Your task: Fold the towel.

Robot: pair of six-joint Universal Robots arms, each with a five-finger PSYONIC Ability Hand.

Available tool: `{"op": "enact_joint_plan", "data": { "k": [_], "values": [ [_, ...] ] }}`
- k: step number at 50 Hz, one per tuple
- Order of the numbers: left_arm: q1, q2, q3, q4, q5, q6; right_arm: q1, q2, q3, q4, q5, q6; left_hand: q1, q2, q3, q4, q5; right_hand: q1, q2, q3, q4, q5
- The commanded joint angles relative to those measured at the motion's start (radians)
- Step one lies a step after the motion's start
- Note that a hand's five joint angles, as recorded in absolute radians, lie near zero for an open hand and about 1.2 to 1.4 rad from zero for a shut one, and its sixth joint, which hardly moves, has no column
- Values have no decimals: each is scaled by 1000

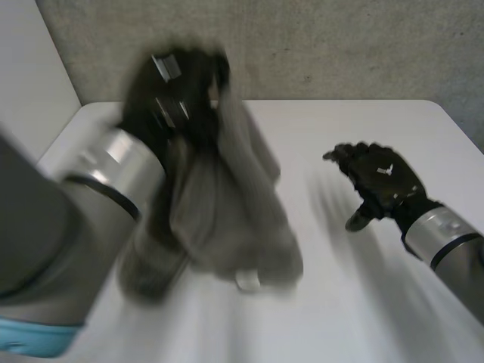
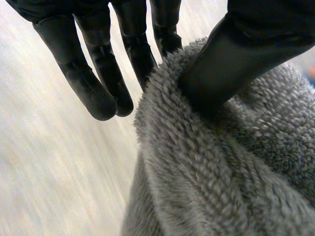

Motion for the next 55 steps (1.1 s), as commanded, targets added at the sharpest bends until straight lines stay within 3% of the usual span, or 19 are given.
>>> {"op": "enact_joint_plan", "data": {
  "k": [1,6,8,9,10,11,12,16,24,29,49,55],
  "values": [
    [5,99,15,163,-46,-27,5,-141,-100,108,50,14,6,-72,-139,-117,-239,-60,-76,-71,-81,-60],
    [4,-45,-22,111,-40,-1,14,-213,-181,128,173,25,6,-72,-139,-117,-239,-60,-76,-71,-81,-60],
    [4,-210,-7,-11,-43,41,14,-226,-212,136,213,25,6,-72,-139,-117,-239,-60,-76,-71,-81,-60],
    [4,-210,-7,-11,-43,41,16,-229,-244,151,247,25,6,-72,-139,-117,-239,-60,-76,-71,-81,-60],
    [-10,-276,15,-101,-50,59,16,-229,-244,151,247,25,-525,-603,-671,-648,-770,-60,-76,-71,-81,-60],
    [-10,-276,15,-102,-50,59,19,-226,-276,178,271,26,-530,-609,-676,-653,-776,-60,-76,-71,-81,-60],
    [-19,-308,45,-196,-58,64,28,-217,-313,218,294,28,-1170,-1248,-1315,-1293,-1415,-60,-76,-71,-81,-60],
    [5,-310,125,-367,-73,3,53,-180,-375,301,320,54,-1209,-1287,-1354,-1332,-1454,-60,-76,-71,-81,-60],
    [100,-204,171,-377,-78,-139,94,-98,-416,361,333,180,-1209,-1287,-1354,-1332,-1454,-60,-76,-71,-81,-60],
    [142,-178,173,-377,-80,-148,91,-77,-416,364,330,187,-1209,-1287,-1354,-1332,-1454,-60,-76,-71,-81,-60],
    [149,-177,177,-378,-81,-136,93,-80,-405,363,327,181,-1209,-1287,-1354,-1332,-1454,-60,-76,-71,-81,-60],
    [151,-181,171,-375,-78,-131,111,-77,-390,361,285,163,-1206,-1284,-1351,-1329,-1451,-60,-76,-71,-81,-60]
  ]
}}
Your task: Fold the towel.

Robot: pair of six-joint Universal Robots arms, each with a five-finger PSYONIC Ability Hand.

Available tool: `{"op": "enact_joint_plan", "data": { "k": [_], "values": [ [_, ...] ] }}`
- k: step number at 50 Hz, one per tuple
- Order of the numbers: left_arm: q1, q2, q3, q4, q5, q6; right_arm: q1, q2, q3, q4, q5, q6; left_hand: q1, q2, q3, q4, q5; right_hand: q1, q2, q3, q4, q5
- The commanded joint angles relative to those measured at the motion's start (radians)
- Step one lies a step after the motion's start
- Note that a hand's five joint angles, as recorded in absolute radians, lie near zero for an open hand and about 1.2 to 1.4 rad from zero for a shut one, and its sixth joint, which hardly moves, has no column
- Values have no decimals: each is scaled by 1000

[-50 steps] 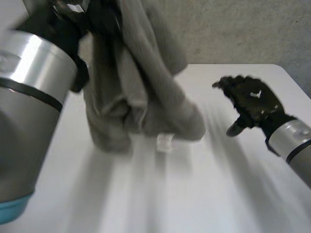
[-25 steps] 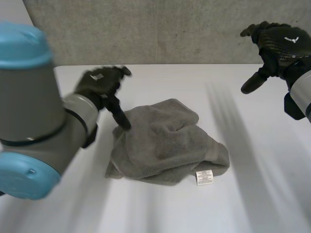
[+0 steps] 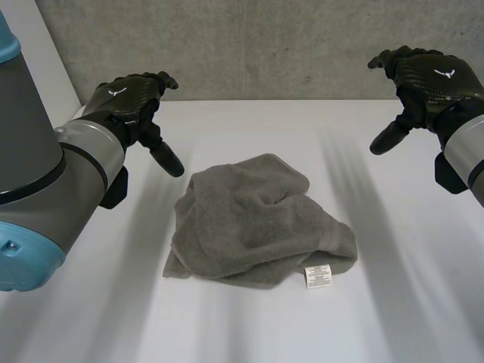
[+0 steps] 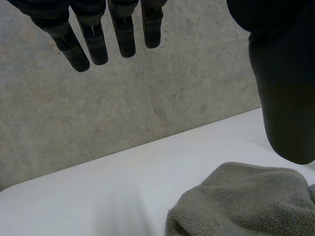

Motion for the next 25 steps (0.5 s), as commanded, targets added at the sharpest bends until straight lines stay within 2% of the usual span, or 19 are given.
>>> {"op": "enact_joint_plan", "data": {
  "k": [1,4,6,7,9,12,15,21,25],
  "values": [
    [2,-7,-4,3,5,4,33,14,19,8,-70,-41,-69,-69,-54,-71,-203,-60,-76,-71,-81,-60],
    [4,-30,-4,5,8,6,64,34,30,19,-119,-73,-60,-60,-45,-62,-194,-60,-76,-71,-81,-60],
    [6,-59,-3,5,9,10,152,89,61,33,-238,-165,-54,-54,-40,-56,-188,-60,-76,-71,-81,-60],
    [12,-96,5,3,11,27,153,89,61,33,-239,-165,-42,-43,-28,-44,-177,-60,-76,-71,-81,-60],
    [25,-133,15,-5,10,56,234,146,84,45,-310,-263,-42,-42,-28,-44,-176,-60,-76,-71,-81,-60],
    [50,-179,17,-18,13,143,269,177,96,44,-318,-315,-28,-28,-13,-30,-162,-60,-76,-71,-81,-60],
    [53,-193,-1,-32,8,211,314,230,114,44,-312,-378,-10,-10,5,-12,-144,41,25,31,20,42],
    [55,-176,-110,-43,9,220,308,276,186,31,-274,-392,-7,-7,7,-9,-141,173,157,163,152,174],
    [44,-165,-242,38,13,222,271,278,258,-30,-208,-403,-42,-42,-28,-44,-176,150,134,140,129,150]
  ]
}}
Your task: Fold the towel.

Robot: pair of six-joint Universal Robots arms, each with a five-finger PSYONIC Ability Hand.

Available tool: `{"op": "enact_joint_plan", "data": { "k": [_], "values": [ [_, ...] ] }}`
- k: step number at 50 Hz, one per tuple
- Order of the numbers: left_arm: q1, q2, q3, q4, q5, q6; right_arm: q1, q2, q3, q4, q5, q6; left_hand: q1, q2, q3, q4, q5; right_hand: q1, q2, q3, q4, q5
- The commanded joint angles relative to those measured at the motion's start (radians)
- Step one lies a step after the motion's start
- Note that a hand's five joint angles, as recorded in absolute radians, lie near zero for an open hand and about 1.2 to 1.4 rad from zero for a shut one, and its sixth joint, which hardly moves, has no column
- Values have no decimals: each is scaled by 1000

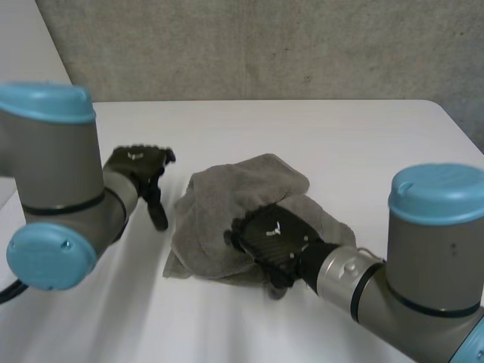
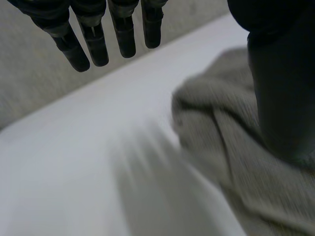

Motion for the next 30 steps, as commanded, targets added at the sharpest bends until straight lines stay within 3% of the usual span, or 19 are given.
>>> {"op": "enact_joint_plan", "data": {
  "k": [1,4,6,12,14,16,17,18,19,20,22,23,24,30],
  "values": [
    [-12,18,-198,134,4,3,-47,8,95,-67,89,-5,-60,-64,-59,-61,-244,12,22,7,6,-10],
    [-12,7,-223,203,4,6,-92,8,130,-145,115,-5,-54,-59,-54,-55,-238,1,10,-4,-5,-22],
    [-14,-23,-263,327,7,14,-110,11,141,-176,121,-3,-37,-41,-36,-37,-220,4,13,-1,-2,-19],
    [-18,-97,-263,420,19,16,-127,52,149,-233,132,7,-31,-35,-30,-31,-214,56,66,51,50,34],
    [-32,-132,-257,423,42,17,-124,69,144,-242,139,7,-28,-32,-27,-29,-211,162,172,157,156,140],
    [-38,-143,-257,427,51,17,-129,106,129,-251,162,7,-13,-18,-13,-14,-197,471,481,466,465,449],
    [-43,-151,-254,430,57,16,-129,106,129,-251,162,7,10,6,11,9,-173,473,483,468,467,451],
    [-43,-151,-253,430,57,16,-132,123,118,-251,178,7,10,6,11,10,-173,674,683,669,668,652],
    [-44,-157,-250,433,59,16,-138,133,105,-253,193,7,112,108,113,111,-71,914,924,909,908,892],
    [-44,-157,-250,433,59,16,-138,133,105,-253,193,7,113,109,114,112,-70,917,926,912,911,894],
    [-44,-157,-238,438,54,14,-147,135,94,-254,207,9,738,733,739,737,554,1024,1034,1019,1018,1002],
    [-44,-157,-238,438,54,14,-164,135,82,-253,213,9,741,737,742,741,558,1024,1034,1019,1018,1002],
    [-44,-149,-232,443,54,8,-187,124,66,-251,219,12,1064,1060,1065,1063,880,1024,1034,1019,1018,1002],
    [-38,-69,-220,452,51,0,-235,-29,29,-233,218,26,1128,1124,1129,1128,945,1024,1034,1019,1018,1002]
  ]
}}
